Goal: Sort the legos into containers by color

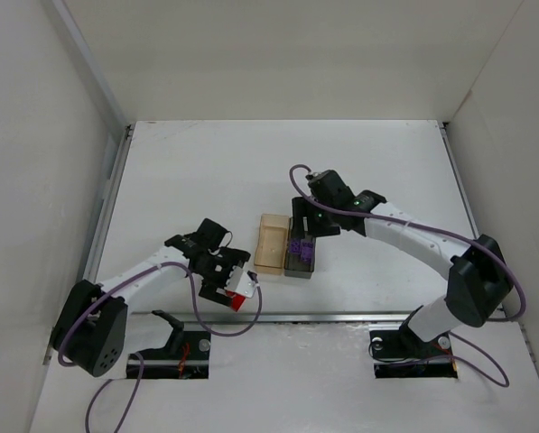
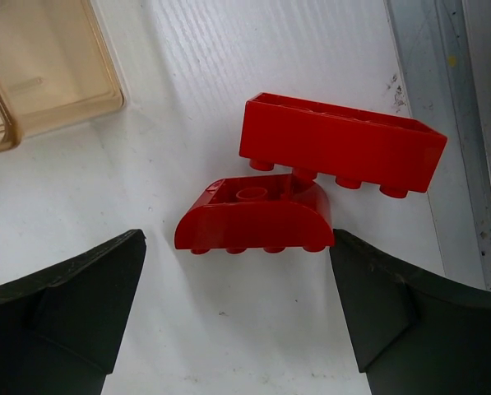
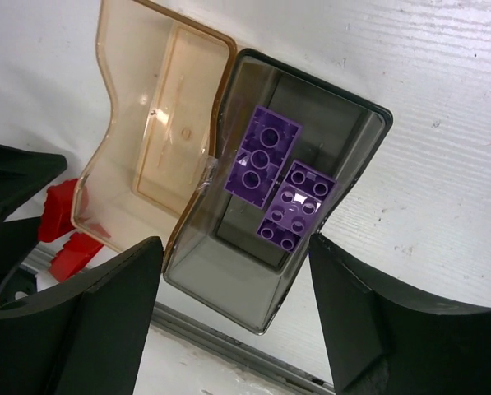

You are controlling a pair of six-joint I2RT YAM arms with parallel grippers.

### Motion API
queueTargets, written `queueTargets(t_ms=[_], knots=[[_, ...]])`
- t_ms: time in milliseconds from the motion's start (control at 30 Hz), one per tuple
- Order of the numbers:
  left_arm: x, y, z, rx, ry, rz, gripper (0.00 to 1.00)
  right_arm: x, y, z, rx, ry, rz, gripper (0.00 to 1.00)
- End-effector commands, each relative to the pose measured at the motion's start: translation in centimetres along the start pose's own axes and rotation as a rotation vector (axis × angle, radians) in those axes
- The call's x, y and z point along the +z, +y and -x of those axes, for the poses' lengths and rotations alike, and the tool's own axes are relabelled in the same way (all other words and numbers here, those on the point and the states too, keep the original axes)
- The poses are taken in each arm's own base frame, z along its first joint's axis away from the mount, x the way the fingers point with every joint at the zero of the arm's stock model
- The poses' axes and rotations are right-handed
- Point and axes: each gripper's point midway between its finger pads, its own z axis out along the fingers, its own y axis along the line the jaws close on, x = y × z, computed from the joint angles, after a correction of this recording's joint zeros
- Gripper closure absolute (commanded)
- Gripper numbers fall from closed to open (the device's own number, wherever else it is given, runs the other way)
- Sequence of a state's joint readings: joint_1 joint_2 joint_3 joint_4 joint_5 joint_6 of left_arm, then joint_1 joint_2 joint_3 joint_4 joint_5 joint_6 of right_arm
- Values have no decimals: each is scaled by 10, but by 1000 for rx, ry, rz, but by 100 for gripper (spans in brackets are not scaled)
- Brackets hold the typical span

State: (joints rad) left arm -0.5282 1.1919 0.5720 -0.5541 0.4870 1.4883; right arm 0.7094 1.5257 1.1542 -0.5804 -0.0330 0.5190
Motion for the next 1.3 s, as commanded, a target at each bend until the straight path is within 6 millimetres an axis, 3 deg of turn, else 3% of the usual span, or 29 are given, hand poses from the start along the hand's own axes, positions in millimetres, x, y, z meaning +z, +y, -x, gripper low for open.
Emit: queueTargets(t_ms=[0,333,467,700,767,867,900,967,1133,1167,1267], knots=[[0,0,10,22,-46,-17,8,-19,12,16,-11,-71,35,23],[7,-6,21,55,-81,-56,23,-16,6,10,-10,-67,21,24],[9,-6,24,54,-92,-61,40,-13,2,3,-10,-51,12,24],[6,-5,17,-30,-49,-40,86,-13,-2,-1,-9,-49,0,24],[2,4,13,-62,-9,1,100,-13,-4,0,-9,-55,-9,24],[-18,31,12,-121,42,113,100,-14,-6,3,-9,-64,-25,25],[-20,31,12,-140,48,124,100,-17,-5,5,-9,-72,-20,25],[-35,45,22,-151,32,170,100,-17,-6,6,1,-77,-28,25],[-66,72,73,-153,-166,263,100,-21,-10,8,14,-101,-48,25],[-73,88,84,-143,-212,314,100,-21,-10,8,23,-102,-48,25],[-72,101,100,-160,-303,333,94,-22,-12,7,23,-108,-55,25]])
